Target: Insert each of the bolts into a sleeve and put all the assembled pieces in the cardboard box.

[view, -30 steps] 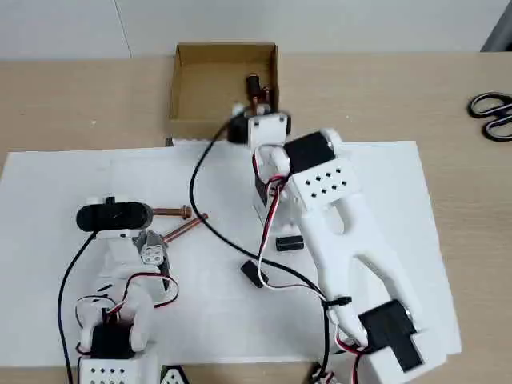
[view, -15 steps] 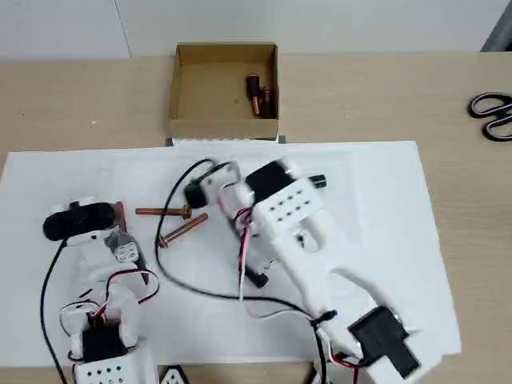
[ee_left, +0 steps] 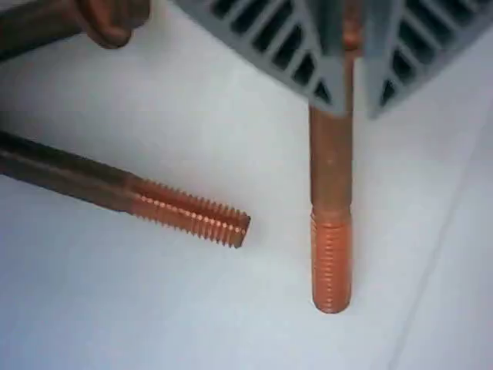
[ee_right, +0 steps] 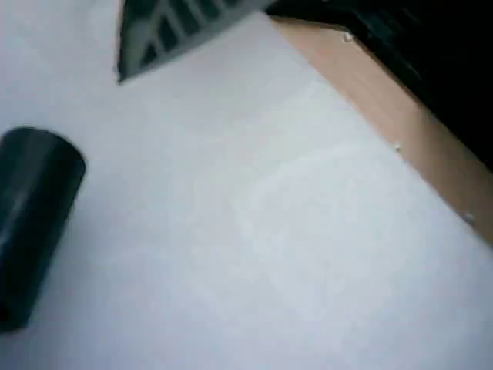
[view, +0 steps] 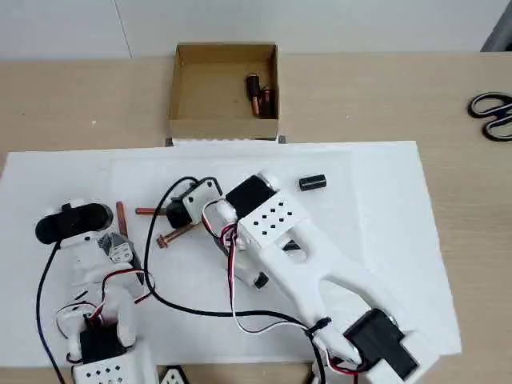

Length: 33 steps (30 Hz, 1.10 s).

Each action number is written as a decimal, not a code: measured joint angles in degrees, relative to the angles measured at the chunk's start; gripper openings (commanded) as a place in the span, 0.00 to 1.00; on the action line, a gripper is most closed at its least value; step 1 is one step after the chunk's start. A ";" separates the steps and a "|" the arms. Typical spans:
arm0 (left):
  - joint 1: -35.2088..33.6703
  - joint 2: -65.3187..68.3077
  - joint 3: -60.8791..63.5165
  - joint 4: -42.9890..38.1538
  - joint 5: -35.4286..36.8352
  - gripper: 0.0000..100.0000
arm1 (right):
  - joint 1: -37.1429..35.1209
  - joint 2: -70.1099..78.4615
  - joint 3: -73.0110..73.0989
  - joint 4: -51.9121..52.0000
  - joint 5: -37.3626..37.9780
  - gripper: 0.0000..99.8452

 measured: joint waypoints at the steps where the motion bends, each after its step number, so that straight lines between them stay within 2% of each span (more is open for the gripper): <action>1: -0.53 0.00 0.00 0.00 -0.26 0.01 | 0.00 0.00 1.14 -0.88 0.18 0.21; 5: -2.99 0.00 0.00 -1.76 0.00 0.01 | 0.00 0.00 5.10 -4.48 0.44 0.21; 15: -2.73 0.00 0.00 -1.93 0.00 0.01 | -0.09 0.18 9.93 -14.24 0.44 0.21; 33: -2.73 0.00 0.26 -1.93 0.00 0.01 | -2.81 7.82 10.37 -20.75 0.44 0.21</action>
